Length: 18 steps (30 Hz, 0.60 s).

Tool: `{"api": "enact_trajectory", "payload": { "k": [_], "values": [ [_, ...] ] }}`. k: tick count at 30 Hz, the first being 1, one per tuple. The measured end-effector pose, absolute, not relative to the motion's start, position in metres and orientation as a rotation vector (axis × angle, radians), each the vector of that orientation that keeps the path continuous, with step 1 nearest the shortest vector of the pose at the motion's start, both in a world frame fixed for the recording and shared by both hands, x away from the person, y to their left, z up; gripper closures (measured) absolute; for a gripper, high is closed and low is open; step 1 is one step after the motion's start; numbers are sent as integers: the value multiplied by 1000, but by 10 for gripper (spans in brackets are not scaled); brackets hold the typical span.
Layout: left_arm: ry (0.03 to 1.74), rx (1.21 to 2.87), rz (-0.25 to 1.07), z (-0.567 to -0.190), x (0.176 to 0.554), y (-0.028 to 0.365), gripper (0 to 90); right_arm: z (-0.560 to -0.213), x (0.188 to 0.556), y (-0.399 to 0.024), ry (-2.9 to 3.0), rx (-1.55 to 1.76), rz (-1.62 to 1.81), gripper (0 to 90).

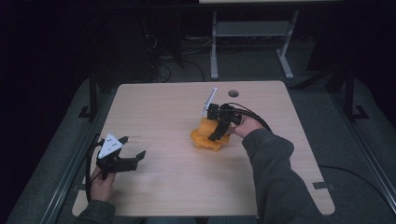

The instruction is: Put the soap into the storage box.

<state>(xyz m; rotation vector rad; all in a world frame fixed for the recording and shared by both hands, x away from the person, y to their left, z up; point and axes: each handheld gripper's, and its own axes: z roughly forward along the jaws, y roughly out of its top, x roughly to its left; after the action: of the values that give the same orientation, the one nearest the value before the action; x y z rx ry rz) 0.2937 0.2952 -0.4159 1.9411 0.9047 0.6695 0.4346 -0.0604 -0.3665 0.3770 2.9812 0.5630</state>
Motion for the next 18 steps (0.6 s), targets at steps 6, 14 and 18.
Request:
{"api": "enact_trajectory", "payload": {
  "k": [6, 14, 18],
  "values": [
    [905, 1940, 670, -416, 294, 295, 134, -372, 436, -54, 2997, 360, 557, 207],
    [907, 1941, 670, -415, 294, 296, 134, -375, 436, -48, 3006, 356, 549, 206],
    [906, 1940, 670, -415, 294, 296, 134, -376, 436, -45, 3005, 345, 548, 206]
  ]
}}
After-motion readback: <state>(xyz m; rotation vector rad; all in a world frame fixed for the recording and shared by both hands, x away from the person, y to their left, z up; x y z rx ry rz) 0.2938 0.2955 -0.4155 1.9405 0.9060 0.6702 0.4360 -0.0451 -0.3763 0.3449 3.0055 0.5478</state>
